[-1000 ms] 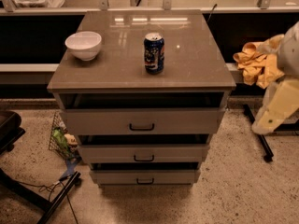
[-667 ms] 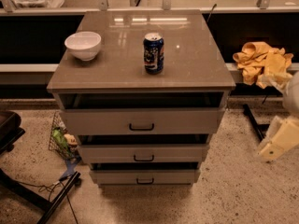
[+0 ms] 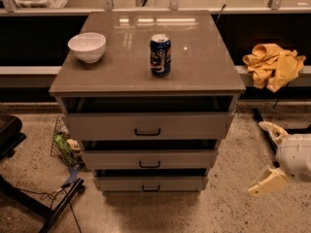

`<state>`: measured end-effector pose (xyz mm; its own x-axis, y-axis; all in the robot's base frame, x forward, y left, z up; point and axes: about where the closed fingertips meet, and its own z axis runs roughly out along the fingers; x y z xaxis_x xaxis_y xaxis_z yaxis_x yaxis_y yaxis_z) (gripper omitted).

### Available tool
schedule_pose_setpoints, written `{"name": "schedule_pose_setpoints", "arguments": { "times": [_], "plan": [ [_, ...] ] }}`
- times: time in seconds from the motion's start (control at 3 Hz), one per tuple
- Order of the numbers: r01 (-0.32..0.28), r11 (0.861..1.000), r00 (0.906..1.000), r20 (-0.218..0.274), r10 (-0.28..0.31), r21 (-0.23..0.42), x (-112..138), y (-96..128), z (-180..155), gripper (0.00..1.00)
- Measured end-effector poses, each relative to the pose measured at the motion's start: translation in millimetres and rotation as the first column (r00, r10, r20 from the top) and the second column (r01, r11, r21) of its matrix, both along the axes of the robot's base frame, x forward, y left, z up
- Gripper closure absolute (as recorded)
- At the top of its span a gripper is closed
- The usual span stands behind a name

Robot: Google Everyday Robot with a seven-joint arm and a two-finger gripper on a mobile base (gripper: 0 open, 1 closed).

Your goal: Open middle drawer

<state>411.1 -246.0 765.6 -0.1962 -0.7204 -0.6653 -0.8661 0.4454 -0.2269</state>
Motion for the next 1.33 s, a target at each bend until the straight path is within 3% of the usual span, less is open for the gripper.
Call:
{"name": "schedule_pose_setpoints", "arguments": {
  "times": [0.33,1.0,1.33],
  "plan": [
    [0.066,0.997,0.9937,0.089,-0.069,0.037,29.3,-9.2,-45.4,0.0],
    [0.057,0.998,0.994,0.092,-0.059,0.021,25.0,2.8,-54.3,0.0],
    [0.046,0.998,0.9945,0.092,-0.049,0.033,15.9,31.5,-96.1,0.0]
  ]
}}
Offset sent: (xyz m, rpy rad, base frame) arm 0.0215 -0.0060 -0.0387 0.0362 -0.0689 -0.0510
